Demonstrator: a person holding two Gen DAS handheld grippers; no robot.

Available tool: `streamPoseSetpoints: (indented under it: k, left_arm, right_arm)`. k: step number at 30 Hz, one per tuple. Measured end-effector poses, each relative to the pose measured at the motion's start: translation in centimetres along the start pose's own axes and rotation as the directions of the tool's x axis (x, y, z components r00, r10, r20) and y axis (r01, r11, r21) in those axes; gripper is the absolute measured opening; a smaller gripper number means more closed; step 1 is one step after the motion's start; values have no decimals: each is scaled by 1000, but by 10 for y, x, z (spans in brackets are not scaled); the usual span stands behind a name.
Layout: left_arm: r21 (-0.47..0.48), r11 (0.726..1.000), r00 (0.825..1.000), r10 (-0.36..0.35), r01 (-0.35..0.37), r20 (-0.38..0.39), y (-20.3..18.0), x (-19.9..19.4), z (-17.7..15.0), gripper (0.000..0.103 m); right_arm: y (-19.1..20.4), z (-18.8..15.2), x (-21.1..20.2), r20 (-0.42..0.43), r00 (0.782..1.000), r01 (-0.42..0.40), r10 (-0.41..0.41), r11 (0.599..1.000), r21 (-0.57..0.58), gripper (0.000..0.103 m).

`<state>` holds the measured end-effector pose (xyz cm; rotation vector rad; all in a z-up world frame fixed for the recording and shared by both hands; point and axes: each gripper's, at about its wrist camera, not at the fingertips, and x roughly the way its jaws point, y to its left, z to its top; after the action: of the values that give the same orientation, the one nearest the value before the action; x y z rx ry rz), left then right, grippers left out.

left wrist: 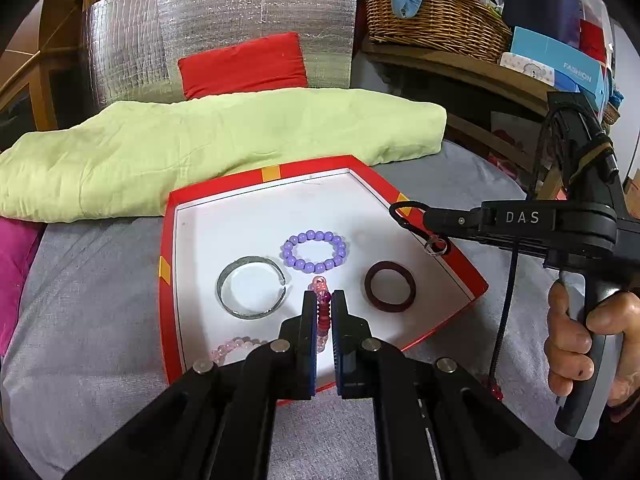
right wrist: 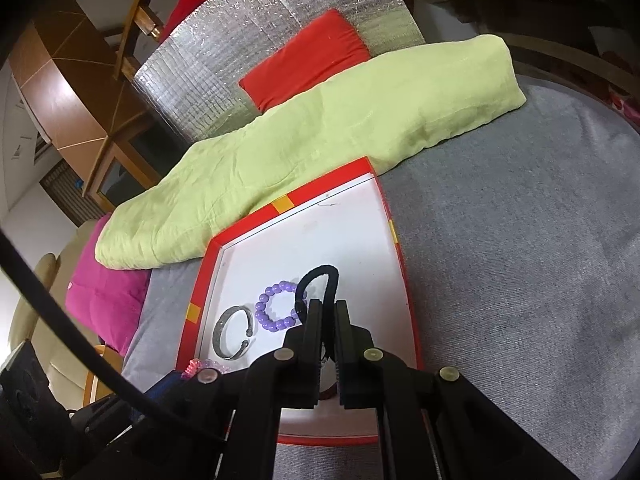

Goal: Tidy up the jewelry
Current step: 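Lower the pink strand and black clip toward the box interior, still gripped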

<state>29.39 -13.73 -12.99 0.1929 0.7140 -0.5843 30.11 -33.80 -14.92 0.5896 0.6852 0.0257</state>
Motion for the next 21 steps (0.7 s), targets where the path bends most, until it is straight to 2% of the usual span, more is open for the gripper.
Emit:
streamPoseSetpoints:
  k: [10,15,21]
  left_arm:
    - [-42,998,998,-47,48,42,3,3,8,7]
    - [-45,998,998,-44,45,39,3,6,9,7]
    - [-89,991,995,-95,98,38,7,11,10,7]
  right_arm:
    - [-3,1,8,-7,1000,21,-21,1000,10,6]
    - [-5,2,11,-14,1000,28,-27,999,22,6]
    - [-8,3,14,-17,999,33,-32,999,27,6]
